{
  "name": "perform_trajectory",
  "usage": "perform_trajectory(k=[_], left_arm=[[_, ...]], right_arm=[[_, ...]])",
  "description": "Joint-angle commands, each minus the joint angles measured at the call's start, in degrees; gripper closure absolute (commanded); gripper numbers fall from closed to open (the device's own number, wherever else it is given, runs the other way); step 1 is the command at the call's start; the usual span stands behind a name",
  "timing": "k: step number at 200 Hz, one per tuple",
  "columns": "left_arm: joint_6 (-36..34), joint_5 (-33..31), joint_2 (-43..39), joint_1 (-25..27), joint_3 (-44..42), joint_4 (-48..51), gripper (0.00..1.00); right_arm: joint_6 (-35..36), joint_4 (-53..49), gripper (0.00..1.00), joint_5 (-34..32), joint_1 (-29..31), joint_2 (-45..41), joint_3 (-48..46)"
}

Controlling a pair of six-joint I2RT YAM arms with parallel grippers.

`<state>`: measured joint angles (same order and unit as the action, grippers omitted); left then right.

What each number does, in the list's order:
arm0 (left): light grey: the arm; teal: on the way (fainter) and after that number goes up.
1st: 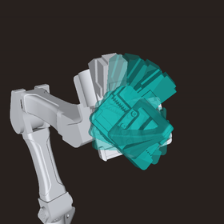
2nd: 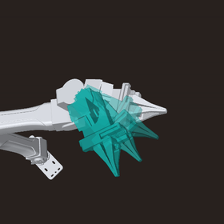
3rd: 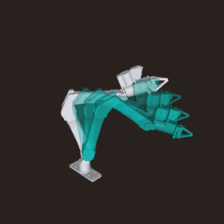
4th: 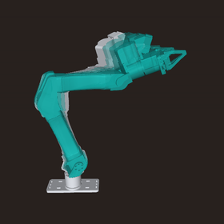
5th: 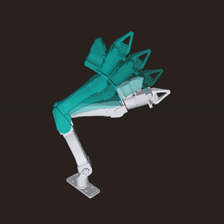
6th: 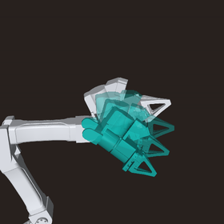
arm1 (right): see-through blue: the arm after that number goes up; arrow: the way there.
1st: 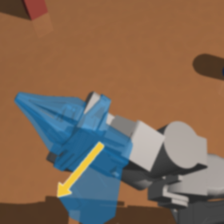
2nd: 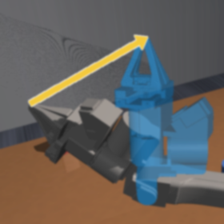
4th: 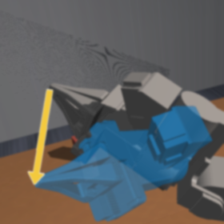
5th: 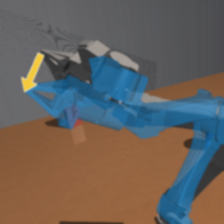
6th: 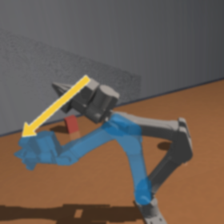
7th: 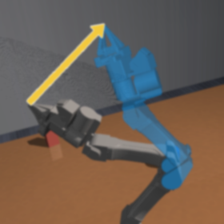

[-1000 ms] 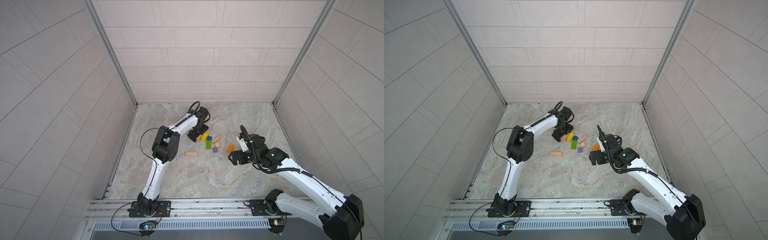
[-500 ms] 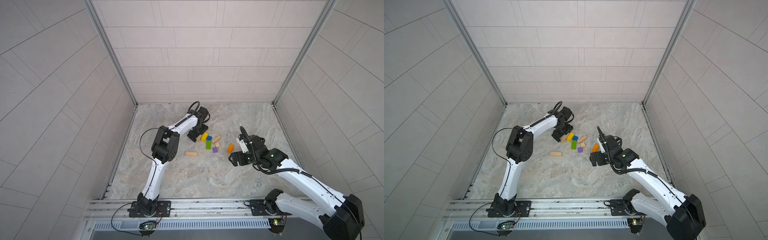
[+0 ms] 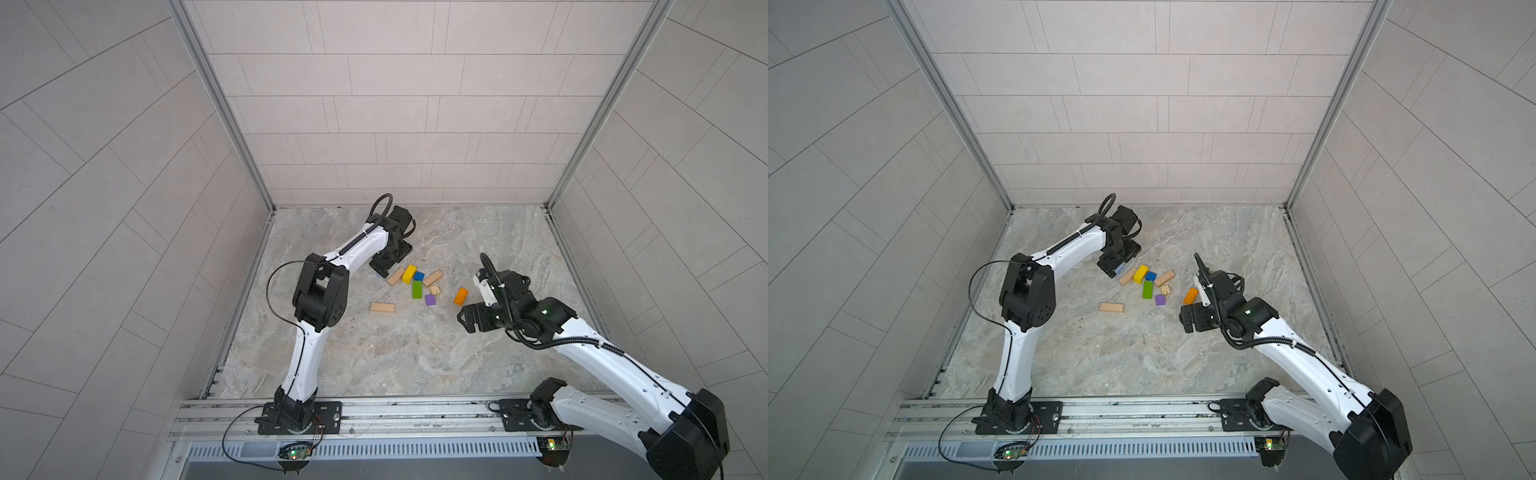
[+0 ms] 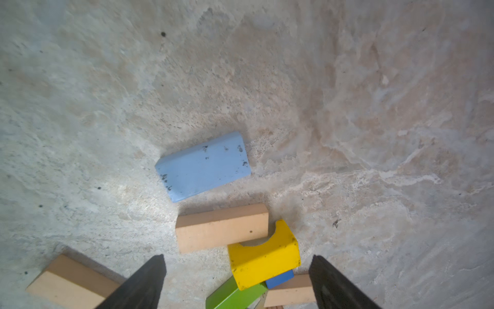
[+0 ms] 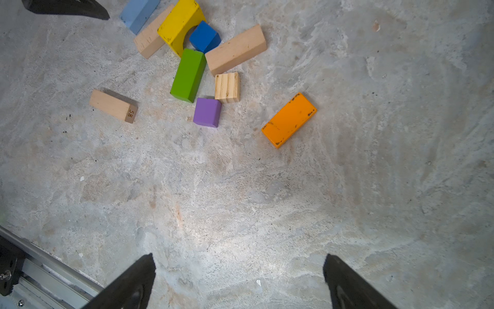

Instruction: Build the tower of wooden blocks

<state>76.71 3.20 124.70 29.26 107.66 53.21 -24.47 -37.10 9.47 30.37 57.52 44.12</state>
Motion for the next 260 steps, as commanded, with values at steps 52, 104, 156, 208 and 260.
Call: perform_trajectory(k=[52,104,156,208,260], left_arm=[[2.99,0.77,0.39,0.96,-2.55,-0.93,0.08],[3.20,1.14,2.83,1.25,-0.98,-0.33,0.08],[4.13,1.19,4.18,1.25,-0.87,-0.59,0.09],[4.25,0.93,6.35,1.25,0.74,-0.16,0.10],[4.08,0.84,7.53,1.29,1.33,0.04,0.11]], right_arm=[[-0.51,0.10,0.01,-0.52,0.17,-0.97,-0.80],[-0.10,0.01,0.01,-0.75,0.17,-0.92,-0.74],[0.50,-0.44,0.01,-1.05,0.19,-1.08,-0.70],[1.16,-0.86,0.00,-1.35,0.21,-1.88,-0.70],[1.44,-1.12,0.01,-1.56,0.09,-2.22,-1.01]])
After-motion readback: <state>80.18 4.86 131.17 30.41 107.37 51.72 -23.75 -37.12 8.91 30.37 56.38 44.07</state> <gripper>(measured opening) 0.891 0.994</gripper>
